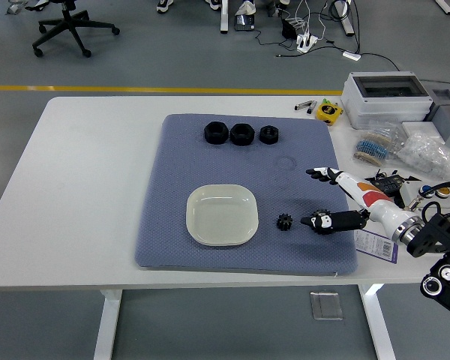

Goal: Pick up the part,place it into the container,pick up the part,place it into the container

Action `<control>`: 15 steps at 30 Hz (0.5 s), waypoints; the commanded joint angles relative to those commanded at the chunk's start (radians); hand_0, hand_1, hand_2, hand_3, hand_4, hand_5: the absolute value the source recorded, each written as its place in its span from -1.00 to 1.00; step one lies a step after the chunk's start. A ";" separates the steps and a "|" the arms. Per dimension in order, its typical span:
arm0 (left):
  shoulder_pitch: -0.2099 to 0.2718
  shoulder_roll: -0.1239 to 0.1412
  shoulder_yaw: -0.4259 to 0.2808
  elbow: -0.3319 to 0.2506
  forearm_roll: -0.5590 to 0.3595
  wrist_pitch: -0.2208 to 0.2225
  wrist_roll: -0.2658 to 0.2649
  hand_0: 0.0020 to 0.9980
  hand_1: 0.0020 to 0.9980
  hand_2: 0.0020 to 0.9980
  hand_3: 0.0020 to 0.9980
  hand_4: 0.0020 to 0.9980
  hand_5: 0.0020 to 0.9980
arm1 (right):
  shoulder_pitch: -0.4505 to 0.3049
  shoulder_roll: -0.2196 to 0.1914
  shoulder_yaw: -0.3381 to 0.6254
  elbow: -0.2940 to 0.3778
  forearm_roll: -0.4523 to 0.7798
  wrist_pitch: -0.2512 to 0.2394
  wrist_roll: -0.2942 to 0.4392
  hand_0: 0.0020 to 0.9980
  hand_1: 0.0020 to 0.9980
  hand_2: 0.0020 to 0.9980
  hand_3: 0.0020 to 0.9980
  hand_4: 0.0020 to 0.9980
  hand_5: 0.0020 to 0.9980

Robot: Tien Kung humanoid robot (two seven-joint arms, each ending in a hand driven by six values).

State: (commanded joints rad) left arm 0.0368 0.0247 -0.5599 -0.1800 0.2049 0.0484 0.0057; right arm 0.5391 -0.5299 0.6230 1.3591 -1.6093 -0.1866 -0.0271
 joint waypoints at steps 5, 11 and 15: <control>0.001 0.001 -0.001 0.000 0.001 0.002 0.000 0.72 0.65 0.71 0.23 0.10 0.59 | 0.047 0.000 -0.063 -0.031 -0.086 0.049 -0.016 0.56 0.58 0.65 0.65 1.00 -0.31; -0.002 0.004 0.007 0.000 -0.008 0.003 -0.004 0.72 0.65 0.71 0.23 0.10 0.58 | 0.086 0.012 -0.104 -0.084 -0.107 0.047 -0.009 0.50 0.50 0.57 0.64 1.00 -0.32; -0.006 0.006 0.056 0.000 -0.065 0.008 -0.014 0.72 0.65 0.71 0.23 0.10 0.58 | 0.102 0.026 -0.101 -0.126 -0.100 0.034 0.003 0.50 0.50 0.57 0.64 1.00 -0.32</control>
State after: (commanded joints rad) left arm 0.0303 0.0306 -0.5036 -0.1800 0.1400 0.0565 -0.0085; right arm 0.6412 -0.5038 0.5224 1.2328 -1.7089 -0.1521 -0.0244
